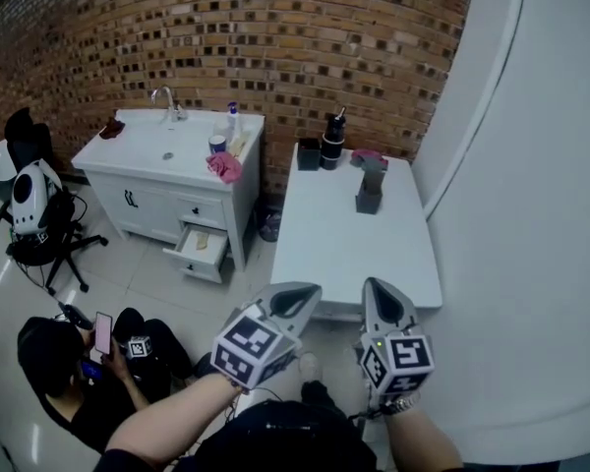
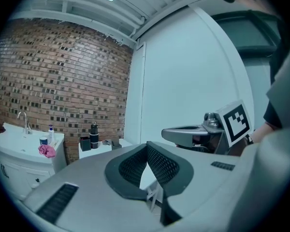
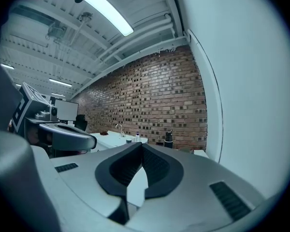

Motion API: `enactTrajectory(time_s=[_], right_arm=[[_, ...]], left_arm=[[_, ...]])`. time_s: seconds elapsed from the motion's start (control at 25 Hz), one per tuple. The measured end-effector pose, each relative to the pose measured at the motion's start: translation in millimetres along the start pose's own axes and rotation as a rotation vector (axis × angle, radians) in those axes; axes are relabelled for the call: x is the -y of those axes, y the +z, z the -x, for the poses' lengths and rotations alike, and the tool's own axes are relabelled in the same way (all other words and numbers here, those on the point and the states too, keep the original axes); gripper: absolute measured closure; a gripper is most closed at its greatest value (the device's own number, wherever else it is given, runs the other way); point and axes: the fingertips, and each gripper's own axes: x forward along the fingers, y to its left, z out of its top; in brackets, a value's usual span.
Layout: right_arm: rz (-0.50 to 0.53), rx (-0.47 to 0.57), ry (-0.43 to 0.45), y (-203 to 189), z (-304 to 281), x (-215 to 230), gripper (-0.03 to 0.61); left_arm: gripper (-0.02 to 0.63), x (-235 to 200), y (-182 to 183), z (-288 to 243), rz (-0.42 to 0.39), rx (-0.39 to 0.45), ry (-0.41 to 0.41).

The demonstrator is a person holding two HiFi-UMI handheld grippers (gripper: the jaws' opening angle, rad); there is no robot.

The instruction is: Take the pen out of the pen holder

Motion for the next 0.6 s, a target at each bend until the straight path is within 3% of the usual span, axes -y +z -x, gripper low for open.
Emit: enactTrajectory(time_s=[0.2, 0.6], right_arm=[[-0.029, -0.02, 0.006, -4, -49, 49, 0.565], [-0.084, -0.095, 0.019, -23, -166, 153, 0.537]], left_arm=[[0.611, -28, 5, -68, -0.009, -0.027, -0.014], [0.611, -84, 6, -207, 0.059, -0.13, -0.005]])
